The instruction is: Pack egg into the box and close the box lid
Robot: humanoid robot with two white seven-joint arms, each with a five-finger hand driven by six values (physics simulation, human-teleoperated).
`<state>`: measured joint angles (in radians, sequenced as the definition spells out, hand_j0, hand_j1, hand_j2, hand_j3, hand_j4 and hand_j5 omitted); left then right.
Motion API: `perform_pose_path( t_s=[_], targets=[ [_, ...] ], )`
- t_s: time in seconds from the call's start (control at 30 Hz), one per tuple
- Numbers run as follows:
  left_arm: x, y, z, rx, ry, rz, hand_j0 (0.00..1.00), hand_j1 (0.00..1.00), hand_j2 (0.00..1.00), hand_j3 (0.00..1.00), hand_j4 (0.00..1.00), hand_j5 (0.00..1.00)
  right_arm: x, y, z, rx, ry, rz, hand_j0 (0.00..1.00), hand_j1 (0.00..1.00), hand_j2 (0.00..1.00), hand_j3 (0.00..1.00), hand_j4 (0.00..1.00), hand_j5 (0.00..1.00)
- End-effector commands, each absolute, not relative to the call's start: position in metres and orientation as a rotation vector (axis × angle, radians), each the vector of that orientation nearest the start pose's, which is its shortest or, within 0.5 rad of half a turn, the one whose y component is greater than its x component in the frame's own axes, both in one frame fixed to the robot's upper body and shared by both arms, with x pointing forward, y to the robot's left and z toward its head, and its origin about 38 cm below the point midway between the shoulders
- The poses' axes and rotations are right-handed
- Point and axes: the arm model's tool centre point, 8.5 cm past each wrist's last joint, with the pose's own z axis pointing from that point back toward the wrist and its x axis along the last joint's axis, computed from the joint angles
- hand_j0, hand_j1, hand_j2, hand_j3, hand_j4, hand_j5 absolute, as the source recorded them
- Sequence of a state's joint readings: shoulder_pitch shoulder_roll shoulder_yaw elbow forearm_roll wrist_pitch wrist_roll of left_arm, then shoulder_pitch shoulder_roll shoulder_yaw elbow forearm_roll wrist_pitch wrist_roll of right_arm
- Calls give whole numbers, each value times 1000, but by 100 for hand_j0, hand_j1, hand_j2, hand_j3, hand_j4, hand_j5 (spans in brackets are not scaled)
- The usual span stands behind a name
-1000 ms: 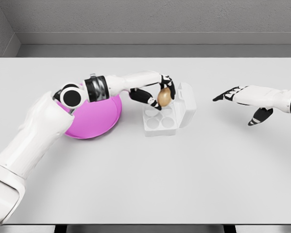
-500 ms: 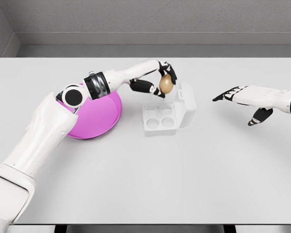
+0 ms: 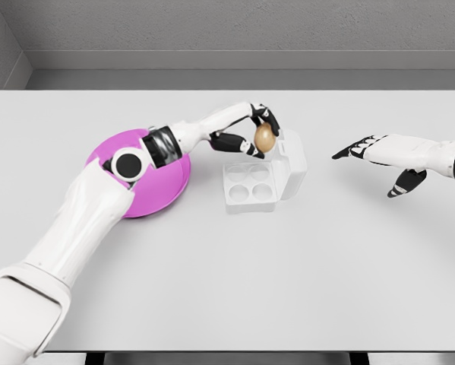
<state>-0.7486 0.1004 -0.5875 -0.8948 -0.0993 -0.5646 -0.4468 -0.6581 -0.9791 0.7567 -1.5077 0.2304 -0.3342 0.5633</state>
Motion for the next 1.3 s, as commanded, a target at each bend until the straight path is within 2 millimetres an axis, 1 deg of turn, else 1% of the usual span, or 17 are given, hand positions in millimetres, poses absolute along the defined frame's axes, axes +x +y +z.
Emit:
perform_pose_path(
  t_s=[0.0, 0.07, 0.27, 0.37, 0.57, 0.8, 1.0, 1.1, 1.17, 1.23, 1.27],
  targets=[
    [500, 85, 156, -282, -1825, -1338, 44, 44, 44, 44, 44, 44, 423, -343, 206, -370, -1148, 1930, 100, 100, 100, 100, 100, 100],
    [499, 85, 155, -287, -1828, -1337, 45, 45, 45, 45, 45, 45, 423, -343, 206, -370, -1148, 1930, 100, 100, 100, 100, 100, 100],
    [499, 87, 155, -283, -1827, -1340, 58, 58, 58, 58, 58, 58, 424, -343, 206, -371, -1147, 1928, 100, 100, 100, 100, 100, 100],
    [499, 91, 154, -276, -1823, -1340, 61, 61, 61, 61, 61, 61, 423, -343, 205, -369, -1146, 1929, 100, 100, 100, 100, 100, 100],
    [497, 92, 151, -279, -1818, -1337, 62, 62, 62, 62, 62, 62, 423, -343, 205, -368, -1144, 1927, 100, 100, 100, 100, 100, 100],
    [497, 92, 150, -284, -1819, -1331, 68, 68, 68, 68, 68, 68, 424, -344, 205, -370, -1143, 1924, 100, 100, 100, 100, 100, 100],
    [494, 95, 144, -287, -1809, -1326, 71, 71, 71, 71, 71, 71, 423, -345, 205, -371, -1142, 1924, 100, 100, 100, 100, 100, 100],
    [494, 96, 148, -287, -1834, -1317, 73, 73, 73, 73, 73, 73, 423, -347, 206, -376, -1140, 1925, 100, 100, 100, 100, 100, 100],
    [492, 97, 147, -289, -1834, -1317, 73, 73, 73, 73, 73, 73, 423, -347, 206, -377, -1139, 1926, 100, 100, 100, 100, 100, 100],
    [492, 99, 147, -285, -1835, -1319, 79, 79, 79, 79, 79, 79, 423, -347, 206, -377, -1139, 1926, 100, 100, 100, 100, 100, 100],
    [492, 99, 147, -286, -1834, -1319, 79, 79, 79, 79, 79, 79, 423, -347, 206, -376, -1140, 1925, 100, 100, 100, 100, 100, 100]
  ],
)
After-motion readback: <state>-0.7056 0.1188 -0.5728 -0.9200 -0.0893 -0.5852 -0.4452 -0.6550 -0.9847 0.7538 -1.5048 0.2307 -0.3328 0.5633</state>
